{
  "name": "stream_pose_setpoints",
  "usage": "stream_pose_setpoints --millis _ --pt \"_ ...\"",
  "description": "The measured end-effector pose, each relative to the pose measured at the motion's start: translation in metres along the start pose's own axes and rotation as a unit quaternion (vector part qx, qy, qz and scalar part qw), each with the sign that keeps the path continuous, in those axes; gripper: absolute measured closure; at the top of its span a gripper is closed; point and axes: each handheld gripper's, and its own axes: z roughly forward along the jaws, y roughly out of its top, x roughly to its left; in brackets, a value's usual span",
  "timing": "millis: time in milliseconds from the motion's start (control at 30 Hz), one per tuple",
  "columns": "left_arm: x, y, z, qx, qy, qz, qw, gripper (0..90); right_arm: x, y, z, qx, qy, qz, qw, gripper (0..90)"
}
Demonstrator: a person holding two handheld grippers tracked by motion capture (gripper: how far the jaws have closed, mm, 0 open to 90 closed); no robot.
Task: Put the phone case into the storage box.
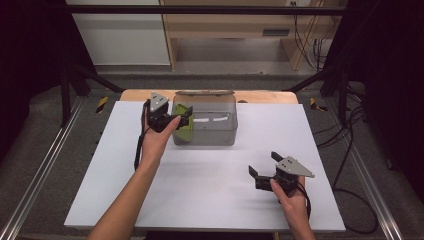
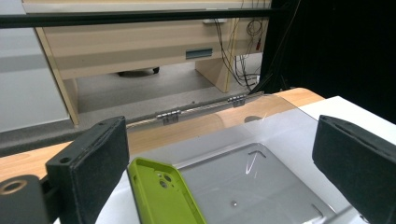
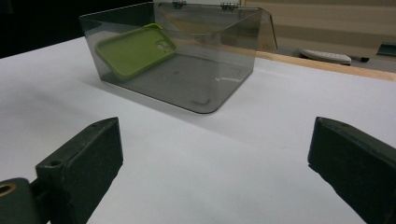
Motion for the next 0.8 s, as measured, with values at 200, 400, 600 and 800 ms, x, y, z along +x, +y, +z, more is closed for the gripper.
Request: stream_pose_setpoints --millis 200,400,600,800 --pt "0.000 -0.002 -0.021 -0.014 -0.014 0.003 0.9998 3.7 -0.001 0.000 0.000 -0.002 0.002 0.000 1.0000 3.5" --pt "0.001 -0.010 -0.037 -0.024 -0.024 0.000 0.9994 3.6 0.000 0.000 0.000 -0.001 0.003 -0.002 1.0000 3.4" --pt "0.009 -0.020 -0.052 -0.032 -0.025 -0.004 0.9992 3.6 -0.001 0.000 0.000 0.001 0.003 -0.003 1.0000 3.4" --pt "0.021 -0.030 -0.069 -0.039 -0.023 -0.007 0.9990 3.6 -0.001 0.000 -0.001 0.003 0.003 -0.002 1.0000 3.3"
